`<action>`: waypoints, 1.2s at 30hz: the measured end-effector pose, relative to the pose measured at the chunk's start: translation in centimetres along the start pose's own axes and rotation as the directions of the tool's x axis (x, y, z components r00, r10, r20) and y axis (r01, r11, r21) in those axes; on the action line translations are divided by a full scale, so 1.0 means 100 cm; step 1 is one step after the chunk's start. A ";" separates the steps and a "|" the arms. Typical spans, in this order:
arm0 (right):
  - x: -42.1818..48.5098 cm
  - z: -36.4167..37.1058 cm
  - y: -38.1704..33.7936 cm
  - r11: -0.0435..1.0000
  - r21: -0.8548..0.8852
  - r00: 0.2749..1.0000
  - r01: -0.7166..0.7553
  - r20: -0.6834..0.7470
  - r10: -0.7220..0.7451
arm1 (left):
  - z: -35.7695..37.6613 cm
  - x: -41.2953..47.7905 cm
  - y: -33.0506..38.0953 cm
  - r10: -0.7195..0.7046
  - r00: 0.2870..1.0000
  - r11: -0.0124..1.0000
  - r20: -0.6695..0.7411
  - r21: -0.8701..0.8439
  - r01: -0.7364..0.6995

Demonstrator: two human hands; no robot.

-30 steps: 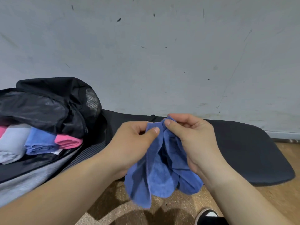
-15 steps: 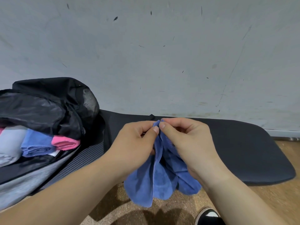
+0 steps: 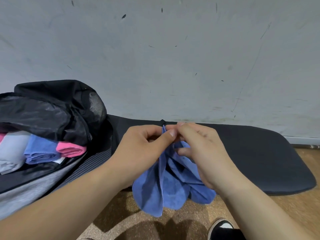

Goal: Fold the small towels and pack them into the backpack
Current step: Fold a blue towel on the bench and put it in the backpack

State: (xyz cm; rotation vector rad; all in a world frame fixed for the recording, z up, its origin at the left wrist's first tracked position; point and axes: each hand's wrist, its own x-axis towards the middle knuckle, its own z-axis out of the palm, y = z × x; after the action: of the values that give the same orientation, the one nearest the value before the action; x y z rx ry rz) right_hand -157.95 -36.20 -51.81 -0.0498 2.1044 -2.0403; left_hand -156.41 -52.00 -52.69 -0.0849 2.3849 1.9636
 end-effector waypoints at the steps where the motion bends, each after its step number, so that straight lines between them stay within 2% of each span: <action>1: 0.001 -0.002 -0.001 0.997 0.071 0.998 -0.043 0.046 0.040 | -0.002 0.001 -0.001 0.012 1.000 1.000 -0.018 -0.012 -0.012; 3: 0.005 -0.006 -0.002 0.988 0.146 0.997 -0.052 0.061 0.044 | -0.007 0.002 -0.003 0.019 0.999 0.999 -0.030 -0.029 -0.019; 4: 0.007 -0.009 -0.002 0.994 0.108 0.999 -0.021 0.038 0.017 | -0.010 0.002 -0.003 0.011 0.999 0.998 -0.030 -0.058 -0.013; 6: 0.011 -0.019 0.001 0.988 -0.122 0.995 0.091 0.042 -0.086 | -0.015 0.000 0.003 -0.021 1.000 0.984 -0.010 -0.177 0.019; 8: 0.015 -0.025 0.002 0.926 -0.316 0.969 0.207 0.196 -0.150 | -0.021 -0.003 0.010 -0.016 0.999 0.965 0.031 -0.261 0.024; 10: 0.013 -0.027 0.001 0.910 -0.319 0.931 0.265 0.331 -0.155 | -0.028 -0.006 0.019 0.001 0.999 0.944 0.053 -0.331 0.016; 13: 0.005 -0.029 -0.003 0.910 -0.260 0.892 0.324 0.405 -0.201 | -0.037 -0.015 0.034 0.023 0.995 0.875 0.097 -0.484 0.027; 16: -0.006 -0.034 -0.005 0.889 -0.308 0.873 0.340 0.456 -0.176 | -0.046 -0.024 0.042 0.081 0.995 0.829 0.064 -0.558 -0.032; 21: -0.012 -0.050 0.004 0.824 -0.509 0.886 0.250 0.464 0.017 | -0.064 -0.026 0.039 0.057 0.998 0.853 -0.017 -0.519 -0.058; 25: -0.011 -0.063 0.007 0.793 -0.579 0.871 0.188 0.471 0.138 | -0.072 -0.021 0.033 -0.027 0.992 0.910 -0.127 -0.413 -0.028; 27: -0.007 -0.069 0.009 0.748 -0.638 0.889 0.185 0.433 0.150 | -0.074 -0.017 0.031 -0.066 0.981 0.937 -0.183 -0.350 -0.002; 30: -0.001 -0.079 0.011 0.668 -0.716 0.937 0.202 0.341 0.081 | -0.077 -0.010 0.022 -0.055 0.965 0.970 -0.258 -0.243 -0.010; 33: 0.001 -0.089 0.006 0.742 -0.659 0.969 0.123 0.241 0.052 | -0.082 -0.003 0.012 -0.045 0.949 0.989 -0.312 -0.151 -0.003; 36: 0.002 -0.101 0.000 0.904 -0.426 0.983 -0.047 0.141 0.118 | -0.085 0.001 0.006 -0.038 0.947 0.999 -0.319 -0.034 0.029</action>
State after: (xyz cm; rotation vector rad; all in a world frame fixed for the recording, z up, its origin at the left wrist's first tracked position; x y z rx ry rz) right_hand -159.87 -26.30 -51.61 -0.1842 2.3526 -1.4453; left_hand -156.56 -60.18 -50.46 -0.4782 2.5191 2.1101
